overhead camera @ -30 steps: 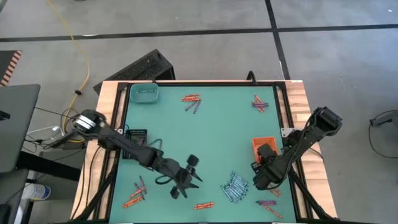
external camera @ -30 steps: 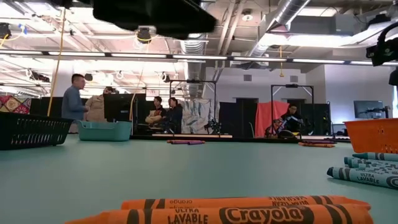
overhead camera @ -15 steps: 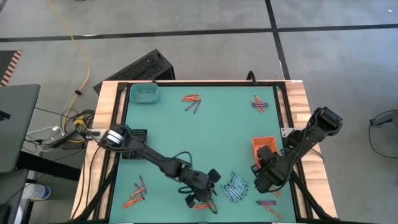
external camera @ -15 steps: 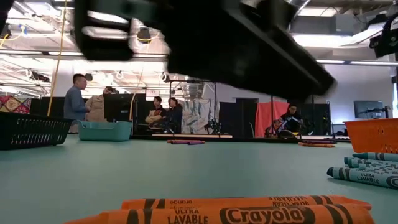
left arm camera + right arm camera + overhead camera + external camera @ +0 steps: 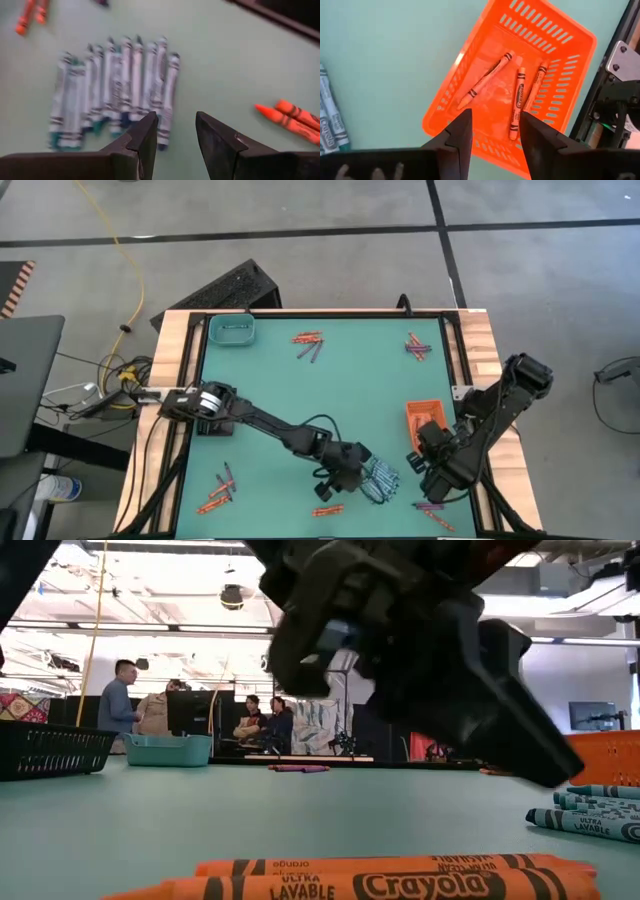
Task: Sort crayons
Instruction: Put the blue crayon into the green bin
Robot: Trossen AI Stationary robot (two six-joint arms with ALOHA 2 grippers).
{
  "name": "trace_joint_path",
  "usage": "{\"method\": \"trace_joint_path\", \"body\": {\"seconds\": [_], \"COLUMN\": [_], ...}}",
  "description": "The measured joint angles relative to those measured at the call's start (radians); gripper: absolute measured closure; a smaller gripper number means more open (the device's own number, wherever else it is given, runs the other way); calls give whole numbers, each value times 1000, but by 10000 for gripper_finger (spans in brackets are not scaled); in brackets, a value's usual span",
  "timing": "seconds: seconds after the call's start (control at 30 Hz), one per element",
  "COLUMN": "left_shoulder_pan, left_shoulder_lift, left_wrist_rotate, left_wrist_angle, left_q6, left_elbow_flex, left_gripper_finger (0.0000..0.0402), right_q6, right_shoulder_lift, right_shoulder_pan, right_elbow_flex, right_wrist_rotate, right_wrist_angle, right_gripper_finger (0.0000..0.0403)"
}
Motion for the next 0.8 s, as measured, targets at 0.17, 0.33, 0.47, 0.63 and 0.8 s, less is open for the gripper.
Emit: {"method": "trace_joint_path", "body": {"seconds": [0.17, 0.33, 0.47, 0.63, 0.8], "left_shoulder_pan": [19, 27, 27, 29, 40], "left_shoulder_lift": [-2, -2, -2, 30, 60], "left_wrist_rotate": [8, 54, 75, 88, 92], "left_wrist_angle": [-17, -41, -46, -24, 6], "left_q6": [-9, -9, -7, -21, -57], "left_elbow_flex": [1, 1, 0, 1, 3], "left_gripper_finger": [276, 276, 276, 276, 276], "right_q6": [22, 24, 24, 24, 24], "right_shoulder_lift": [0, 0, 0, 0, 0], "right_shoulder_pan": [23, 24, 24, 24, 24], "right_elbow_flex": [0, 0, 0, 0, 0], "right_wrist_rotate": [31, 65, 84, 93, 95], "right_wrist_angle": [0, 0, 0, 1, 4], "right_gripper_finger": [250, 250, 250, 250, 250]}}
